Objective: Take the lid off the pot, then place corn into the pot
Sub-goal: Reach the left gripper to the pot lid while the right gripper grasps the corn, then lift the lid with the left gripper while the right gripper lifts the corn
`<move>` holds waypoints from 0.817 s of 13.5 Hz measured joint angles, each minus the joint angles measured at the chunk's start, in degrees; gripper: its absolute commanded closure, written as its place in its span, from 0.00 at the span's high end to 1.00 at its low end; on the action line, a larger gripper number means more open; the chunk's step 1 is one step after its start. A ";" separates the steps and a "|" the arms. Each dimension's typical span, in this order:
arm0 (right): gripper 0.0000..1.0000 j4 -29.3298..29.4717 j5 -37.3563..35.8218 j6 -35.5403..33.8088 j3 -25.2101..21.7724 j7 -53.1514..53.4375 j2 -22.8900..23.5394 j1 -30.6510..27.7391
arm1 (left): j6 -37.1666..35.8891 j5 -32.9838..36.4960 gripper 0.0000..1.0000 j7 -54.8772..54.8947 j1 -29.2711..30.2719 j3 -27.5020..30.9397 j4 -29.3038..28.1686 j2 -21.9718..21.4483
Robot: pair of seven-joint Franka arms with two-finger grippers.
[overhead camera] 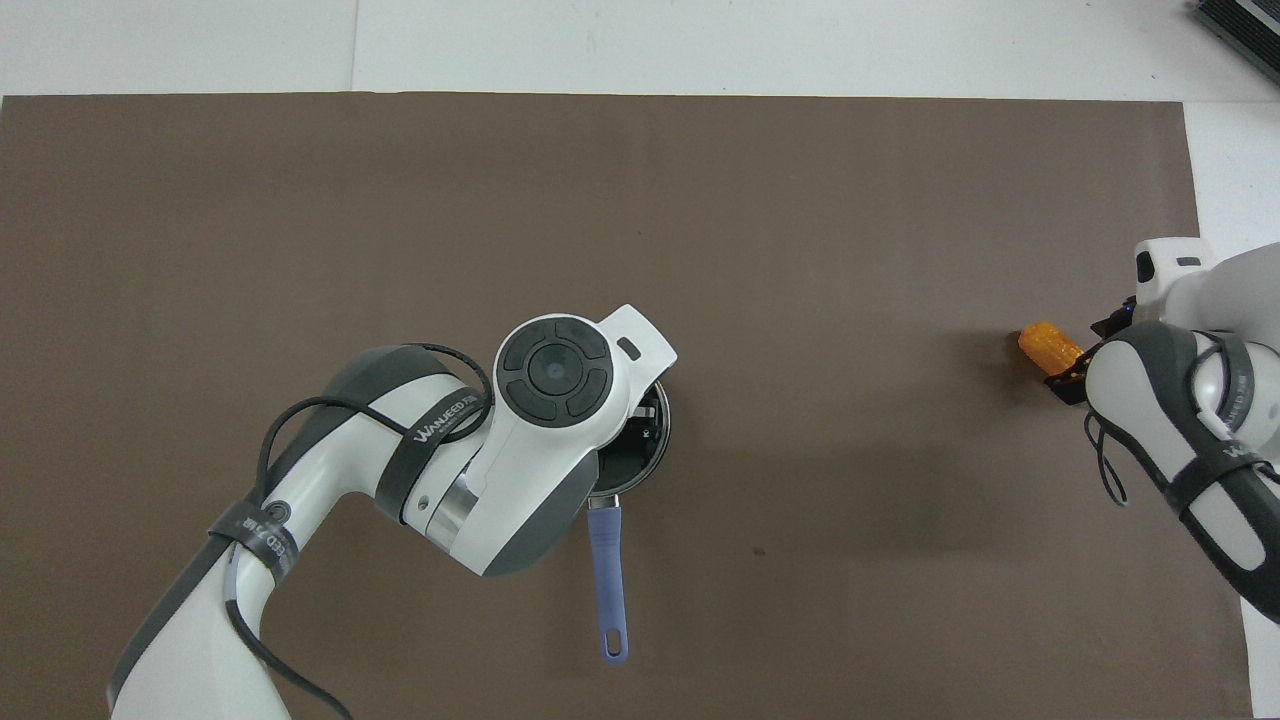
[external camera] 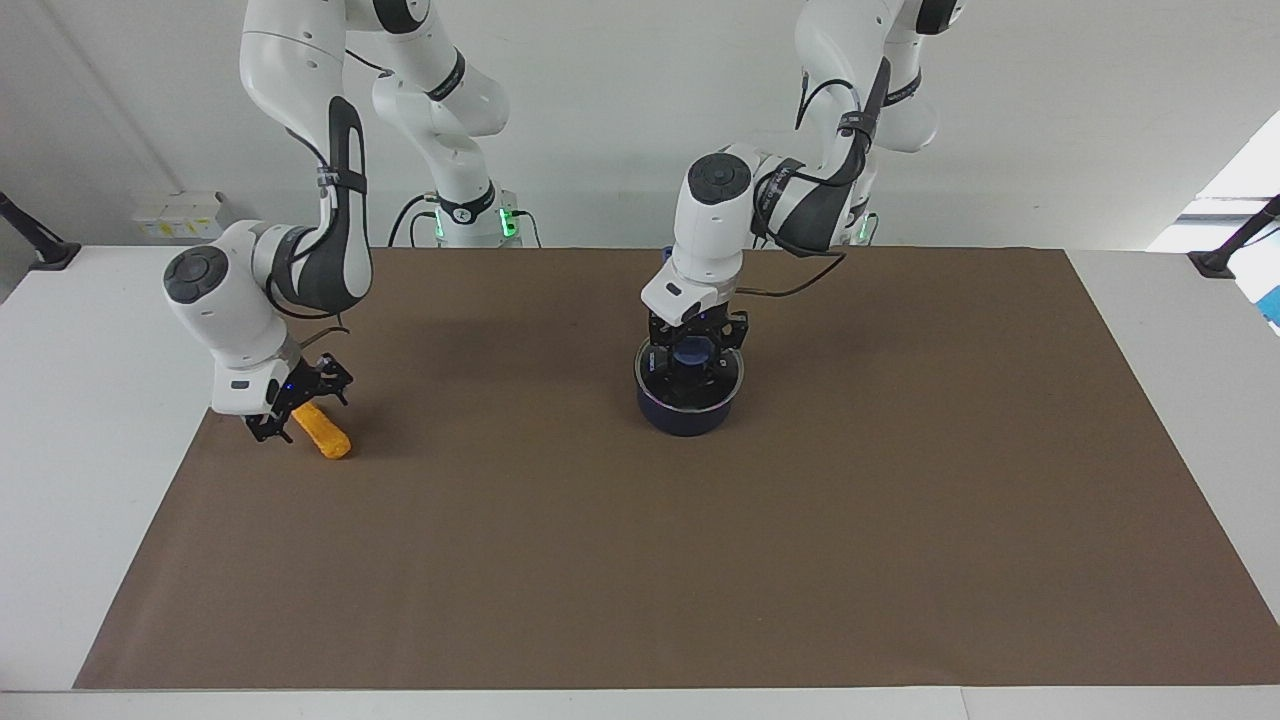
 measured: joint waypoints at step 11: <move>0.00 -0.90 0.03 0.17 0.20 2.42 1.08 0.12 | -12.57 1.55 0.00 0.00 -0.40 1.52 9.83 -1.25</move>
